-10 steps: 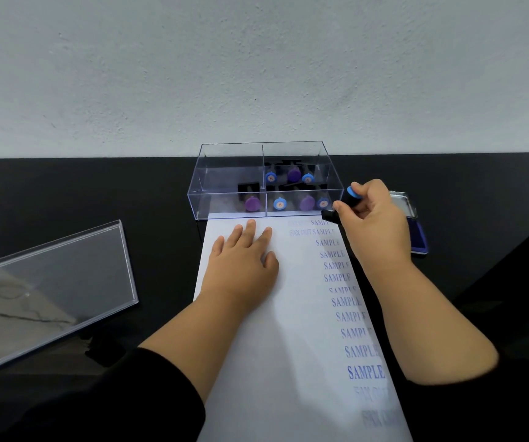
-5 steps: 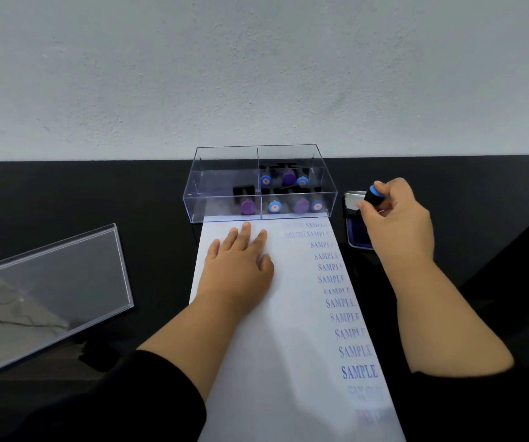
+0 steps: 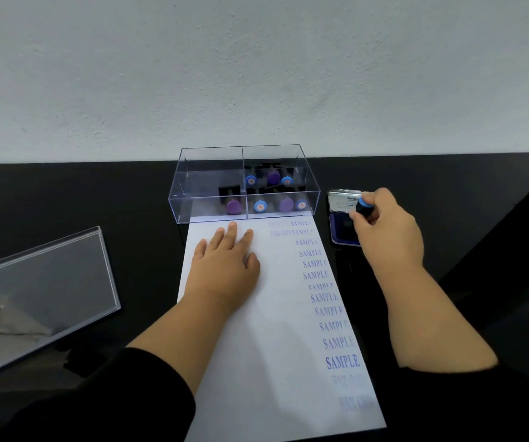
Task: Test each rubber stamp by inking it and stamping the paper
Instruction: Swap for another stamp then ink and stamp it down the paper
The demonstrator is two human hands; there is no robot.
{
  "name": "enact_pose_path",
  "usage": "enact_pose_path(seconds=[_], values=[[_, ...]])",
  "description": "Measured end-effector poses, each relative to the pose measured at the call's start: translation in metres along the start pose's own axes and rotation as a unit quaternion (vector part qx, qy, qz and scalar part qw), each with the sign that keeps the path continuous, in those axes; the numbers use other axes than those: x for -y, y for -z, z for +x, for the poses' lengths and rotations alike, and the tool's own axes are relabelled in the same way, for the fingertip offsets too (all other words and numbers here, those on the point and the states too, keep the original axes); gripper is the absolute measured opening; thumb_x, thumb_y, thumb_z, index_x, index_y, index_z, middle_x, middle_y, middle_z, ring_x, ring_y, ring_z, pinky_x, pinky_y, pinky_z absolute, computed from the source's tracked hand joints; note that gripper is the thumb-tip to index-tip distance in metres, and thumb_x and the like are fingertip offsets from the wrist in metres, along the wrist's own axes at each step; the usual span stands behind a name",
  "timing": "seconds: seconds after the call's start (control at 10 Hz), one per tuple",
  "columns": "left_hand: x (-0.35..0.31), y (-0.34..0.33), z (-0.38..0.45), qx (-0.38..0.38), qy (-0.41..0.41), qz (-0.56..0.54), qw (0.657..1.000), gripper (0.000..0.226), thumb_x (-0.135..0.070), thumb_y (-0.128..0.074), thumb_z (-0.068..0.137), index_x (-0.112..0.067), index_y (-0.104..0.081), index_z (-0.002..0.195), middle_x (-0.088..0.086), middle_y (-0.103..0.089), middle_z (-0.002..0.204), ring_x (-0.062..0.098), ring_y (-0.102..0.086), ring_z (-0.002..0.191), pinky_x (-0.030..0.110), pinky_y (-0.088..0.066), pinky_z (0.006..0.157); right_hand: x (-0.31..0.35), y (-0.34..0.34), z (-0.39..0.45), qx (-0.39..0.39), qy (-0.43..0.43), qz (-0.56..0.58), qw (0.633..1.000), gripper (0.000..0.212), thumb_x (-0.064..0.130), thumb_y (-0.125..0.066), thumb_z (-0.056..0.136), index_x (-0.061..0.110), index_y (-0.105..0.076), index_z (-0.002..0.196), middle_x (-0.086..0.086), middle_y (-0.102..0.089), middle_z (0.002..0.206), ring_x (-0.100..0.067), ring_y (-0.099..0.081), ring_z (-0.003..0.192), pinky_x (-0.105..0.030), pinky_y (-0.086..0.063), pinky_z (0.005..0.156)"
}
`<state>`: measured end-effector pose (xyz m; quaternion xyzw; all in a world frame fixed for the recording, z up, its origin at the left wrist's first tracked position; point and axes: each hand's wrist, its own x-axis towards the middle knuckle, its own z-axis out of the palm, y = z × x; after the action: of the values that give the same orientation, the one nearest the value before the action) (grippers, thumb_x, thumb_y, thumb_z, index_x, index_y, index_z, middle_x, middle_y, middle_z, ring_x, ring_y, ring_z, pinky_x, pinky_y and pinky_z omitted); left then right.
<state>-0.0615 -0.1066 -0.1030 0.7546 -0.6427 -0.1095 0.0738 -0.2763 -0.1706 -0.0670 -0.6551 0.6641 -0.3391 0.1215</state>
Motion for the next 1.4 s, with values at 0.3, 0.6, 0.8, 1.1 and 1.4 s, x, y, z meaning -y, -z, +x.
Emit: enact_pose_path(seconds=[0.3,0.6,0.8,1.1,1.4], values=[[0.000,0.000,0.000,-0.001,0.000,-0.003,1.000,0.052,-0.033,-0.020,0.101,-0.032,-0.009,0.152,-0.004,0.003,0.160,0.014,0.005,0.147,0.034,0.006,0.117,0.009,-0.004,-0.009,0.008,0.012,-0.084,0.996,0.016,0.021,-0.049,0.095,0.016,-0.047,0.110,-0.005,-0.051,0.086,-0.024,-0.048,0.072,-0.032,-0.037,0.057],[0.000,-0.001,0.000,-0.003,0.000,-0.008,1.000,0.052,-0.033,-0.020,0.101,-0.032,-0.010,0.152,-0.003,0.002,0.160,0.014,0.004,0.147,0.035,0.005,0.117,0.011,-0.001,-0.010,0.016,0.028,-0.111,0.993,0.016,0.021,-0.047,0.096,0.014,-0.045,0.110,-0.005,-0.052,0.086,-0.023,-0.047,0.073,-0.032,-0.038,0.057],[0.000,0.000,-0.001,-0.003,0.001,-0.005,1.000,0.052,-0.033,-0.020,0.101,-0.031,-0.010,0.152,-0.003,0.002,0.160,0.014,0.004,0.147,0.035,0.005,0.118,0.011,-0.004,-0.012,0.009,0.022,-0.106,0.994,0.015,0.020,-0.047,0.096,0.014,-0.045,0.109,-0.002,-0.048,0.086,-0.024,-0.049,0.074,-0.032,-0.040,0.058],[0.000,0.000,-0.001,0.000,-0.001,-0.004,1.000,0.052,-0.034,-0.019,0.101,-0.031,-0.009,0.152,-0.004,0.004,0.160,0.014,0.005,0.147,0.035,0.006,0.117,0.016,-0.005,-0.015,-0.023,0.035,-0.007,0.999,0.015,0.023,-0.050,0.095,0.016,-0.051,0.109,0.005,-0.048,0.081,-0.017,-0.048,0.074,-0.031,-0.040,0.059],[0.000,0.000,-0.001,0.001,-0.002,-0.014,1.000,0.052,-0.033,-0.020,0.101,-0.031,-0.010,0.152,-0.003,0.003,0.160,0.014,0.005,0.147,0.035,0.006,0.117,0.042,-0.021,-0.020,0.047,0.093,0.035,0.994,0.019,0.027,-0.056,0.092,0.018,-0.051,0.108,0.000,-0.058,0.080,-0.022,-0.056,0.074,-0.036,-0.046,0.064]])
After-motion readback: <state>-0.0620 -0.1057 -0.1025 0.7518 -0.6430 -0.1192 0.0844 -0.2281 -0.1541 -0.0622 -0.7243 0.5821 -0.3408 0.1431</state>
